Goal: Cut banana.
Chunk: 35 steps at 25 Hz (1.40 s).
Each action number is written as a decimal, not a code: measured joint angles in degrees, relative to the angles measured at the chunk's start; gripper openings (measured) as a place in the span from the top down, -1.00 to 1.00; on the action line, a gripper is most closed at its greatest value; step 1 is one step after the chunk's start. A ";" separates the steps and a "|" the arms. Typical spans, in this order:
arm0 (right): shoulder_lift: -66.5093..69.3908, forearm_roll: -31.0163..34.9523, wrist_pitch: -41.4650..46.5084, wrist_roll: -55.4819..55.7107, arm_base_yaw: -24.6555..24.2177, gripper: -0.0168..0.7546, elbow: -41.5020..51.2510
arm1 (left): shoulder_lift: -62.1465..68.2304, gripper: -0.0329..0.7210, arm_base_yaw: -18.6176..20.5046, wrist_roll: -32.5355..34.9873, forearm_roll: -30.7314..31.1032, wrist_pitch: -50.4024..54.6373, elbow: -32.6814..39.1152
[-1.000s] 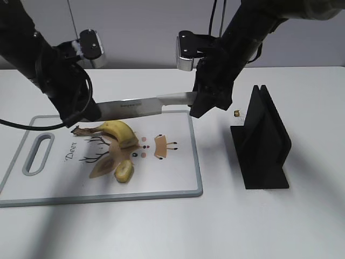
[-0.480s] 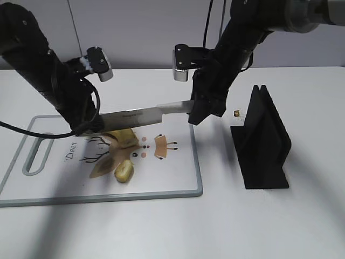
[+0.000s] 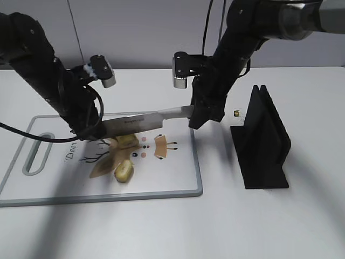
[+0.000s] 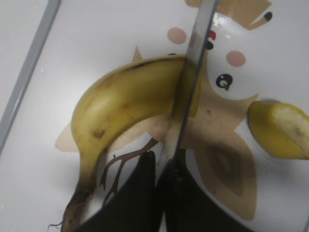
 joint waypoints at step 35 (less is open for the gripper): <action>6.43 0.01 -3.39 0.31 0.11 0.42 -1.59 | 3.98 0.81 -0.70 0.53 0.30 -14.68 6.39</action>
